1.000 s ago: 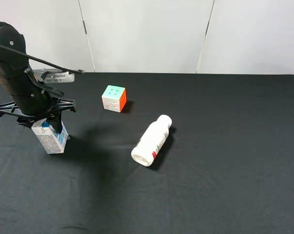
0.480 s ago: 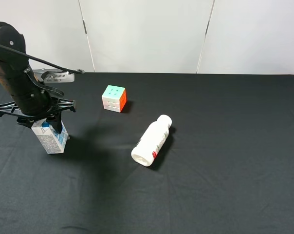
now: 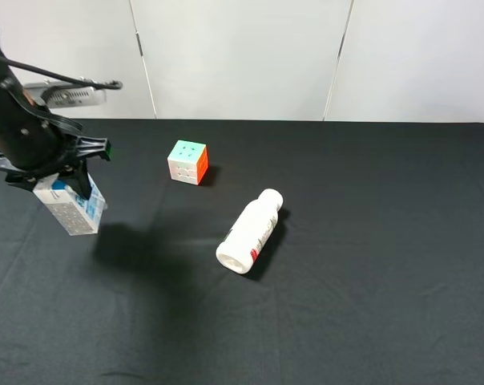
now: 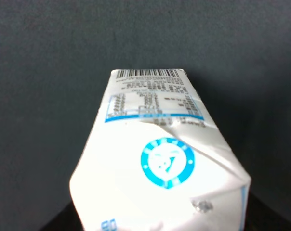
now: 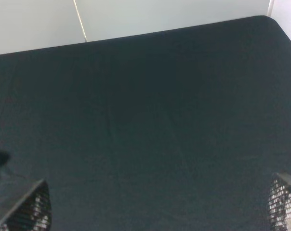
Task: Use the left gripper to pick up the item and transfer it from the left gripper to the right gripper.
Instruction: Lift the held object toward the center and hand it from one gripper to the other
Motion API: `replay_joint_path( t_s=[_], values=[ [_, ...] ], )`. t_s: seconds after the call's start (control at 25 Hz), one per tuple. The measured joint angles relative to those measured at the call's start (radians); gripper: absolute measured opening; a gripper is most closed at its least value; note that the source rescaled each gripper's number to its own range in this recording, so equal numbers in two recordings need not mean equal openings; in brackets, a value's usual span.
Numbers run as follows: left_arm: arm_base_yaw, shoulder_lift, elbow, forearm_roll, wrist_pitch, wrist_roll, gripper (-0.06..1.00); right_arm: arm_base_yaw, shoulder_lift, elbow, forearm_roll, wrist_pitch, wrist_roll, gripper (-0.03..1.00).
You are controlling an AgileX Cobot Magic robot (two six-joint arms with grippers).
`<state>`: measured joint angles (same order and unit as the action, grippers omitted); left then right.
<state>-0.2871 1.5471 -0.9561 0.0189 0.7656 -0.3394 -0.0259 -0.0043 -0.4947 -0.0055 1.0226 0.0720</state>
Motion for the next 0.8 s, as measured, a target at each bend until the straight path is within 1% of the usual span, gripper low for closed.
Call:
replay_joint_path(
  t_s=[0.2,0.36,0.52,0.64,0.8],
  values=[
    [0.000,-0.045,0.000,-0.003,0.048,0.000,0.00,0.000,0.000,0.000,0.000,0.000,0.000,1.00],
    [0.000,-0.060,0.000,-0.048,0.064,0.008,0.00,0.000,0.000,0.000,0.006,0.000,0.000,1.00],
    [0.000,-0.061,-0.003,-0.167,0.065,0.091,0.00,0.000,0.000,0.000,0.006,0.000,0.000,1.00],
    [0.000,-0.061,-0.015,-0.286,0.055,0.183,0.00,0.000,0.000,0.000,0.006,0.000,0.000,1.00],
    [0.000,-0.061,-0.017,-0.470,0.031,0.311,0.00,0.000,0.000,0.000,0.006,0.000,0.000,1.00]
  ],
)
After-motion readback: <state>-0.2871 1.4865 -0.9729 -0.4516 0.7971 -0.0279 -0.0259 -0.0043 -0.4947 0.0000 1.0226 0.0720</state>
